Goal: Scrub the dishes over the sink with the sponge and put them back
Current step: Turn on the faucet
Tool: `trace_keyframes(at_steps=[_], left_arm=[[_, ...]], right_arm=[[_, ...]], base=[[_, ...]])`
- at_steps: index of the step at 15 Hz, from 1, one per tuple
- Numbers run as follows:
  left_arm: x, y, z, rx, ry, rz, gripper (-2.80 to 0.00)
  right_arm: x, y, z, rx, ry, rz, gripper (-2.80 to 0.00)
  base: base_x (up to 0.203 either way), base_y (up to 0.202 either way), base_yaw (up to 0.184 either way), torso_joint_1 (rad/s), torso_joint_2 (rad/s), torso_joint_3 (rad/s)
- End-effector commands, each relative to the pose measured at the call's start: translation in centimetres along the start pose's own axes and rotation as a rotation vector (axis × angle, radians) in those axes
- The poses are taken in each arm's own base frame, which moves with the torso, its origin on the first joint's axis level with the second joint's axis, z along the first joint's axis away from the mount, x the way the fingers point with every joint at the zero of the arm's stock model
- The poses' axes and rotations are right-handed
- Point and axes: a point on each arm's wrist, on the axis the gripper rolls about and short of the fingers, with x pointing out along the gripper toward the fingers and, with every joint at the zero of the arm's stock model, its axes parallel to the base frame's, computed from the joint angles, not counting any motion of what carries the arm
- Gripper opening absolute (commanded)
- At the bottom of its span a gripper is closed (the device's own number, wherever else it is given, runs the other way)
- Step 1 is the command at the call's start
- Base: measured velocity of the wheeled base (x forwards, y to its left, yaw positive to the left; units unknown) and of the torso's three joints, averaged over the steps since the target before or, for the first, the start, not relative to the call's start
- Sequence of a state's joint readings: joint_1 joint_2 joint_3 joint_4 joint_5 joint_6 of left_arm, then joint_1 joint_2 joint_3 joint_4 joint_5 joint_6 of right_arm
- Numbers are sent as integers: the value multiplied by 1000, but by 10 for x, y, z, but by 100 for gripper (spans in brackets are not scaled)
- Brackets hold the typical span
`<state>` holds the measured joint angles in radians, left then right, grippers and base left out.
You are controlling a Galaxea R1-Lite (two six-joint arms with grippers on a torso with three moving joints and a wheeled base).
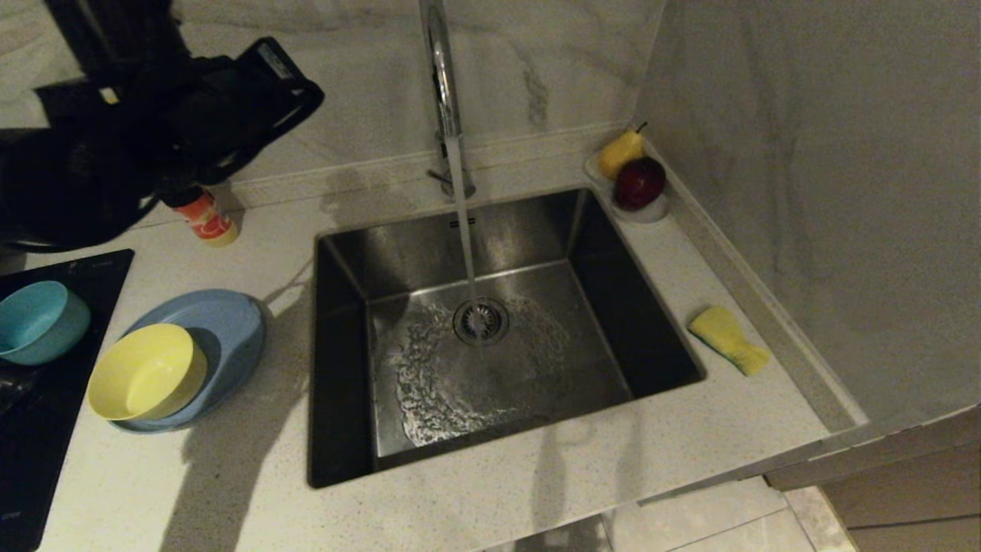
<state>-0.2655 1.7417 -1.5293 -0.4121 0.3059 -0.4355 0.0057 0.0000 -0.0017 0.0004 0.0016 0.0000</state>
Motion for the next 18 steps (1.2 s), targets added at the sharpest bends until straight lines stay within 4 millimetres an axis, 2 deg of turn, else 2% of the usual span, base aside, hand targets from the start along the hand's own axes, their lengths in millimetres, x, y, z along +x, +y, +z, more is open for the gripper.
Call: trace_keyframes(at_steps=[1,4,7,9,11,13,16,18], left_arm=[[-57,-2,54,-13,-114,81,-280],[-115,11,73,0,-148,157,-280],[-170,26,82,44,-171,171,-280],[-201,37,83,81,-167,182,-280],[-227,51,75,109,-135,208,-280],[-242,68,59,139,-113,272,-280],[-277,86,45,141,-129,299,-280],[-290,97,30,143,-117,336,-280]], right_arm=[[0,0,0,-1,-2,0,-280],[0,0,0,-2,0,2,-280],[0,0,0,-1,-2,1,-280],[0,0,0,0,-2,0,-280],[0,0,0,0,0,0,-280],[0,0,0,0,-2,0,-280],[0,0,0,0,0,0,-280],[0,0,0,0,0,0,-280]], base=[[0,0,0,0,0,0],[0,0,0,0,0,0],[0,0,0,0,0,0],[0,0,0,0,0,0],[0,0,0,0,0,0],[0,0,0,0,0,0],[0,0,0,0,0,0],[0,0,0,0,0,0]])
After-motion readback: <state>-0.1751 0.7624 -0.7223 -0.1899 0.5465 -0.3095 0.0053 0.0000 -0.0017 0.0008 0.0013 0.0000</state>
